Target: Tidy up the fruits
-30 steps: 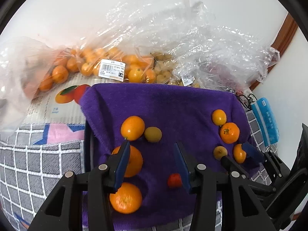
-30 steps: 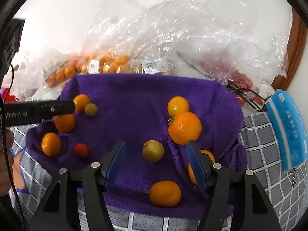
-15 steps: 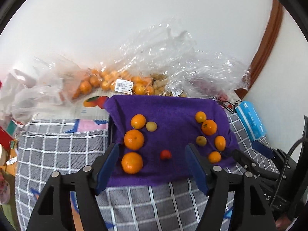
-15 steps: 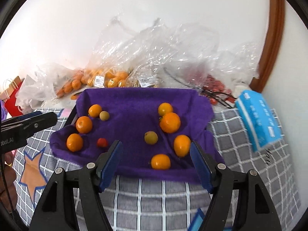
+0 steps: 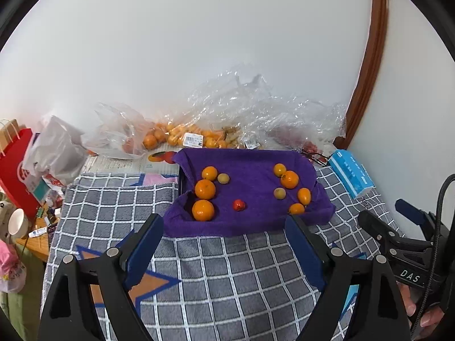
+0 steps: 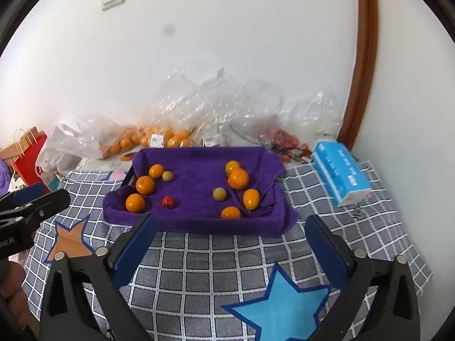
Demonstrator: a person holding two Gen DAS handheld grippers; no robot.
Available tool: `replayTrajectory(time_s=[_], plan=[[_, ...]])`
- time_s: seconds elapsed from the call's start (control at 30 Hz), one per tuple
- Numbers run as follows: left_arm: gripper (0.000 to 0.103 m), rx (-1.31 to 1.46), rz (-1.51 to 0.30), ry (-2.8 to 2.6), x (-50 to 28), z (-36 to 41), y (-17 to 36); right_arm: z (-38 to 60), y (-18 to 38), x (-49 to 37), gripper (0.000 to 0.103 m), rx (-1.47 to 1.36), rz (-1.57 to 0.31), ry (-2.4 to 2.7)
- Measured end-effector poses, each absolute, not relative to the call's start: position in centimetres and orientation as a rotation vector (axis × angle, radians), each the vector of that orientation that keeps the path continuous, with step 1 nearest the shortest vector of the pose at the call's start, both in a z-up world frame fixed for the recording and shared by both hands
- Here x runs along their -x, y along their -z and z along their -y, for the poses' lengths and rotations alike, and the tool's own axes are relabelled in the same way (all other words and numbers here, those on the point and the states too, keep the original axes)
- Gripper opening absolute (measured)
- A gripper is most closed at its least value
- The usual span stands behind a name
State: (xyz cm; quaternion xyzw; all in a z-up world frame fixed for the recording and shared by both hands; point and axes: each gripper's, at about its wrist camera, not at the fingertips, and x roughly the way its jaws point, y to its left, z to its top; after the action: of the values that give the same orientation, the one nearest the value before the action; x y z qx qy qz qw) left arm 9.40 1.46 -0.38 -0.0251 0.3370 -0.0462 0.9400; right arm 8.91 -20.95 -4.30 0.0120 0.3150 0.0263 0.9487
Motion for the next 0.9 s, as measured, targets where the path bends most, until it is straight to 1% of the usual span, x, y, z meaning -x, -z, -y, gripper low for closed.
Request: replayTrajectory(time_s=[0.37, 0.9], plan=[[0.088, 0.030, -0.636, 0.058, -4.8, 0.2, 0.0, 23.2, 3.4, -4.2, 0.103, -0.057, -0.604, -0.030], [0.088, 0.023, -0.611, 0.069, -2.8, 1.6, -0.7, 24.8, 3.1, -2.4, 0.103, -0.057, -0.593, -0.010]])
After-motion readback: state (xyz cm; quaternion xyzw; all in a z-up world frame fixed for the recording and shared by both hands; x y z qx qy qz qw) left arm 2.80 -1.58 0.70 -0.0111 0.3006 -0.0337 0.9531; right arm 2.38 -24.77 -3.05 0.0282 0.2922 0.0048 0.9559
